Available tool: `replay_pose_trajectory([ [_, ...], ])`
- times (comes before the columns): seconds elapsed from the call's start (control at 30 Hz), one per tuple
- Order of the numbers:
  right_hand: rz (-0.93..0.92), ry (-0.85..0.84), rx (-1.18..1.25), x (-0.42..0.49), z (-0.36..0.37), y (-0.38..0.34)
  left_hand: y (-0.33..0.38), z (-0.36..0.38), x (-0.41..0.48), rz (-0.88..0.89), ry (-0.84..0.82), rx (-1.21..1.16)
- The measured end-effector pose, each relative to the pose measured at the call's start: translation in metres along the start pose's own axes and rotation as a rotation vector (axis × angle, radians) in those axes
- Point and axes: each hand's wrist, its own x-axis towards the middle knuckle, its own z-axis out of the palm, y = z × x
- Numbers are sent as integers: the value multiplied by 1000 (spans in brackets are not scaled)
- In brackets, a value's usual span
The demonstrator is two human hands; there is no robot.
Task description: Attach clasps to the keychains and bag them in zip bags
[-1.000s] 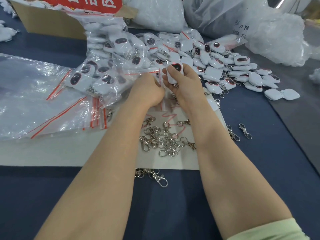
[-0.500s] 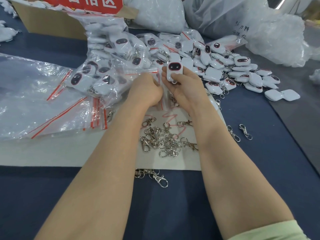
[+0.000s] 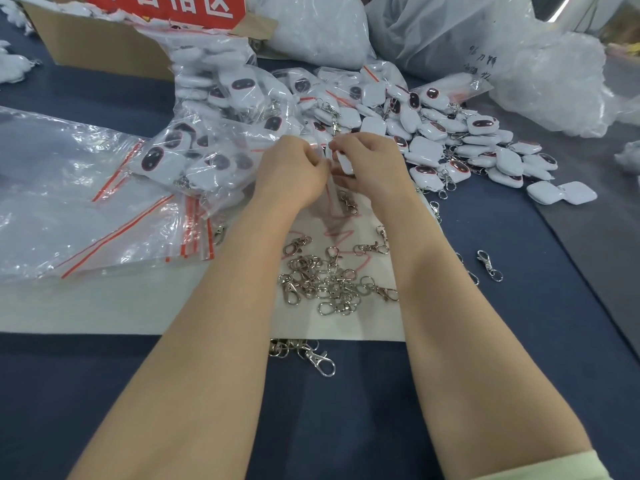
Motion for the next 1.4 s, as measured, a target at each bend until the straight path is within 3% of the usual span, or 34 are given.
replay_pose_trajectory([
  [0.23,-22,-94,-22,0,1,-2,0,6,0,60,-27,-29],
  [0.53,122,-147,311,0,-1,5,-3,11,0,85,-7,-74],
  [0.97,142,-205,418,2,-6,10,-7,13,1,91,-62,-144],
  [1.4,112,-216,357,1,-7,10,-8,13,2,88,-79,-134],
])
